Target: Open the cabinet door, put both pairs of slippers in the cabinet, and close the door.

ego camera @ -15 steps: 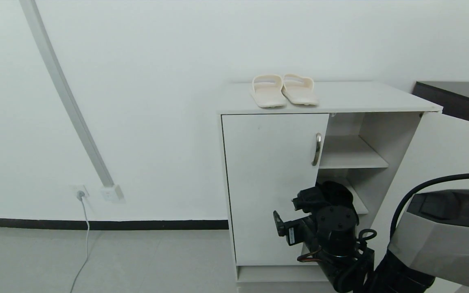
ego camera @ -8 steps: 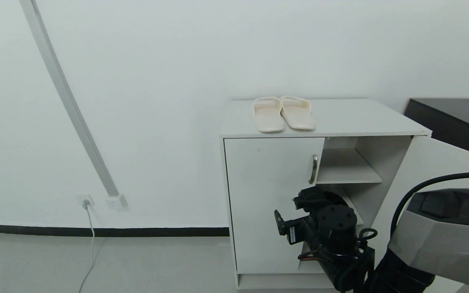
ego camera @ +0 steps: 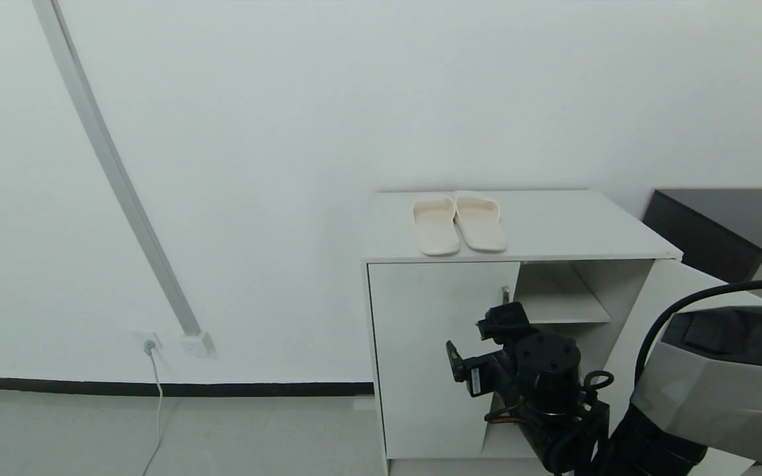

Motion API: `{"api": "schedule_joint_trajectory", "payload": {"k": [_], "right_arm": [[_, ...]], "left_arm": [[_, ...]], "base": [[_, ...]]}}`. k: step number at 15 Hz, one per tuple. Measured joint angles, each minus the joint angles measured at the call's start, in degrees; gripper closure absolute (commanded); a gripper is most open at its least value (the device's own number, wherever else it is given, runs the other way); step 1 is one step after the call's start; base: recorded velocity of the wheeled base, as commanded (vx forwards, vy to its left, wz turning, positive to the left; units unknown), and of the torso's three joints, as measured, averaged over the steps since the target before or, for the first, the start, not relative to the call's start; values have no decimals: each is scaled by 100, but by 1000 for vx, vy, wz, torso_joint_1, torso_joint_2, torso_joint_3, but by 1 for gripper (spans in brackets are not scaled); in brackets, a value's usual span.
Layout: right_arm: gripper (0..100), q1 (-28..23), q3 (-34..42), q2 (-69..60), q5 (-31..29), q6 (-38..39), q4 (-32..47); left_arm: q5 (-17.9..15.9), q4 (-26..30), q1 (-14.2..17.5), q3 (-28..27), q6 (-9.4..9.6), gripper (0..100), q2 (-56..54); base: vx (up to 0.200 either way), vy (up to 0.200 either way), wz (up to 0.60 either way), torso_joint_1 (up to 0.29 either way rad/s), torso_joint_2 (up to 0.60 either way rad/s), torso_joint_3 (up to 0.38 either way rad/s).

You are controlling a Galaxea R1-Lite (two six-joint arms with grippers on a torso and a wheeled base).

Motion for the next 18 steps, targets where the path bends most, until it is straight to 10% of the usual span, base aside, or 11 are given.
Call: {"api": "schedule_joint_trajectory", "payload": {"k": [13,18], "right_arm": [[0,-41,195,-212,28,-886,-550],[0,-105,-805,-851,143,-517,1593]], "left_arm": [[-4,0,-1,0,13,100,0],[-6,0,2,0,30,100,0]], "base": [[0,0,0,141,-315,-175],[0,0,0,0,0,0]]}}
